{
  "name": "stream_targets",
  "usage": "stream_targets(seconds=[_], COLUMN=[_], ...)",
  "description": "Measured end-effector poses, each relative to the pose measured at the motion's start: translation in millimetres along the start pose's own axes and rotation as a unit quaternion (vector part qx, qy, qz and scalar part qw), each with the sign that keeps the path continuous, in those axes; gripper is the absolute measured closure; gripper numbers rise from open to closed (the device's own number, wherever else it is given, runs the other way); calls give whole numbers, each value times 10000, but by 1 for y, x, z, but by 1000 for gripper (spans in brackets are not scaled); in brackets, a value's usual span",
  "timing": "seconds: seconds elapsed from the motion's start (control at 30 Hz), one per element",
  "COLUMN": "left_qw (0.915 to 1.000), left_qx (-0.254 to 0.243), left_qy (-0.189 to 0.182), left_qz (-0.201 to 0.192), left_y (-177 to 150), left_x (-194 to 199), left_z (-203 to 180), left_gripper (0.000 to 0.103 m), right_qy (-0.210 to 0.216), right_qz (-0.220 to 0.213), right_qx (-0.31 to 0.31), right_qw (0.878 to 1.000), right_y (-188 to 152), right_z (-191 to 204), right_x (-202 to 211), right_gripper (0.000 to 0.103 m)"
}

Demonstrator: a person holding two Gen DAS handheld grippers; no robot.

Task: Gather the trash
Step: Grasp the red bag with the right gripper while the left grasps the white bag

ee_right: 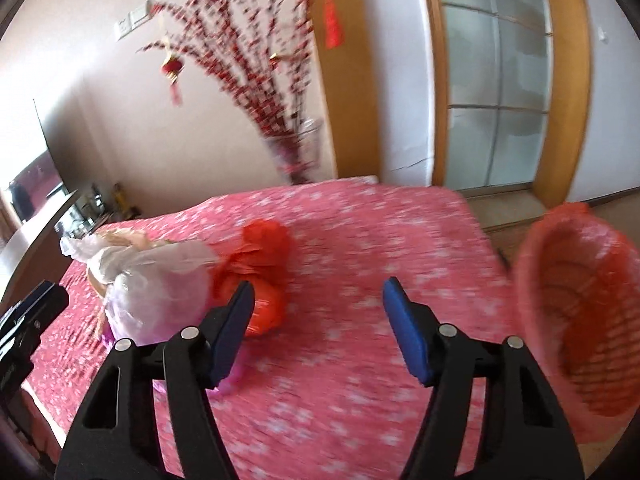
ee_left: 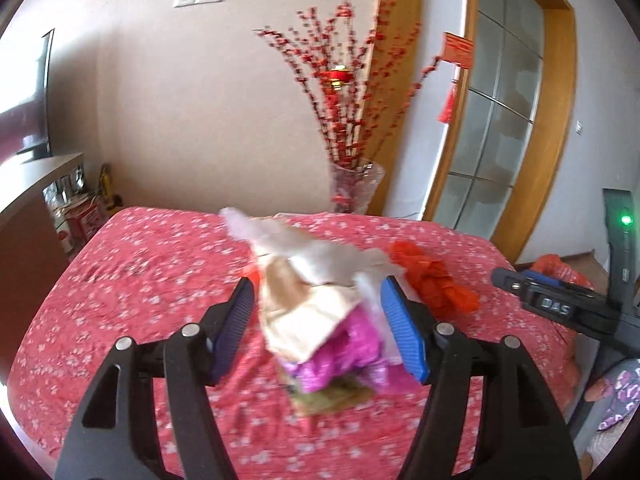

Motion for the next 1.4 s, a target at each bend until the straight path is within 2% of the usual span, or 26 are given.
stream_targets(seconds=[0.23, 0.53, 0.57, 0.63, 0.67, 0.8, 1.03, 1.27, 1.4], left_qw=[9997, 9992, 9991, 9990, 9990, 9982, 9968, 9963, 9955], left_qx=[246, 318, 315, 291, 288, 308, 410, 486, 461], left_qy=[-43, -240, -264, -308, -329, -467, -595, -438, -267], left_qz=[60, 71, 76, 106, 121, 209, 330, 554, 787], left_y=[-5, -6, -5, -4, -3, 0, 10, 23, 23], left_x=[-5, -8, -9, -12, -14, -23, -41, -67, -84], left_z=[22, 25, 23, 19, 18, 8, -3, -6, -3], left_gripper=[38, 38, 38, 38, 38, 38, 39, 43, 53], right_qy=[2, -103, -90, 7, 38, 21, -111, -111, -73], right_qz=[228, 609, 637, 734, 770, 697, 558, 575, 585], right_qx=[218, 390, 403, 490, 523, 539, 438, 306, 262], right_qw=[9995, 9973, 9971, 9961, 9957, 9961, 9974, 9978, 9979], right_y=[8, -2, -4, -8, -10, -11, -16, -24, -27], right_z=[31, 42, 41, 44, 44, 40, 16, -1, -6], right_x=[-36, -67, -68, -73, -74, -67, -50, -43, -41], right_gripper=[38, 39, 41, 55, 57, 66, 68, 68, 68])
Point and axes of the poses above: each gripper's, at about its wrist camera, not at the fingertips, and x roughly against the way its jaws point, z to its left, y to its top, the point moved 8 cm from there along -x, roughly the way its jaws point, and after that the axes turned 6 degrees about z, right-handed, at the moved point
